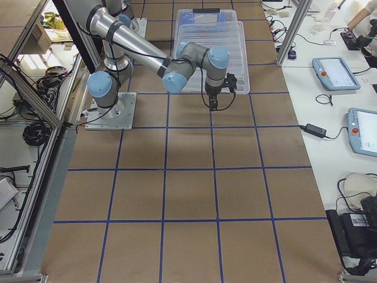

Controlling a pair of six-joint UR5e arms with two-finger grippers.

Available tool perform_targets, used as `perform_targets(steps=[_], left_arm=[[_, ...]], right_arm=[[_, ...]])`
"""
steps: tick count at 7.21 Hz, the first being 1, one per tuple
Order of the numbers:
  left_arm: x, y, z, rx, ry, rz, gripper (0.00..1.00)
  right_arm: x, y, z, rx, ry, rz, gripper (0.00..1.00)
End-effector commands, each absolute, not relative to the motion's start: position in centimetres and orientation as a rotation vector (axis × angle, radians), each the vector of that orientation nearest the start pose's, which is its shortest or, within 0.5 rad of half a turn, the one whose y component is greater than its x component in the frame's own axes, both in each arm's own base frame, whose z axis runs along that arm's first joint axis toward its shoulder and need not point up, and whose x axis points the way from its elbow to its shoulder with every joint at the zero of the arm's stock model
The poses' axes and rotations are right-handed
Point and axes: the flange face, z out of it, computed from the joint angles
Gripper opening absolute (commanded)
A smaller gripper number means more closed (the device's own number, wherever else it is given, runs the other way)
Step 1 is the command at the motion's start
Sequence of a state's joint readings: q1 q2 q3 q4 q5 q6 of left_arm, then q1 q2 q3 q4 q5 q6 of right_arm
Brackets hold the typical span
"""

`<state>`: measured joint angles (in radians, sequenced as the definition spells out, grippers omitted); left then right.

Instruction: Place red block in blue tray from box

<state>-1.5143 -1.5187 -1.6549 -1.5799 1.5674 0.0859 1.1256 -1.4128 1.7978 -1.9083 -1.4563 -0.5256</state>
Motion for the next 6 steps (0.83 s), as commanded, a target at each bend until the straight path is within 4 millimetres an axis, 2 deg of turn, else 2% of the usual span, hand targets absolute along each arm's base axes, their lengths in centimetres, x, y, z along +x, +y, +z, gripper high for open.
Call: perform_targets(steps=[1, 2, 4, 6], left_arm=[[-10.8, -47.2, 47.1, 0.048, 3.148, 0.065, 1.0], [-10.8, -47.2, 47.1, 0.048, 3.147, 0.065, 1.0], [-10.7, -47.2, 47.1, 0.048, 3.143, 0.065, 1.0], [-10.7, -47.2, 47.0, 0.048, 3.144, 0.07, 1.0]], right_arm=[[-9.1, -53.8, 33.2, -0.11, 2.996, -0.031, 1.0], [-8.9, -53.8, 33.2, -0.115, 2.995, -0.032, 1.0], [-7.1, -54.1, 33.2, -0.147, 2.993, -0.027, 1.0], [-6.5, -54.2, 33.1, -0.124, 2.994, -0.023, 1.0]])
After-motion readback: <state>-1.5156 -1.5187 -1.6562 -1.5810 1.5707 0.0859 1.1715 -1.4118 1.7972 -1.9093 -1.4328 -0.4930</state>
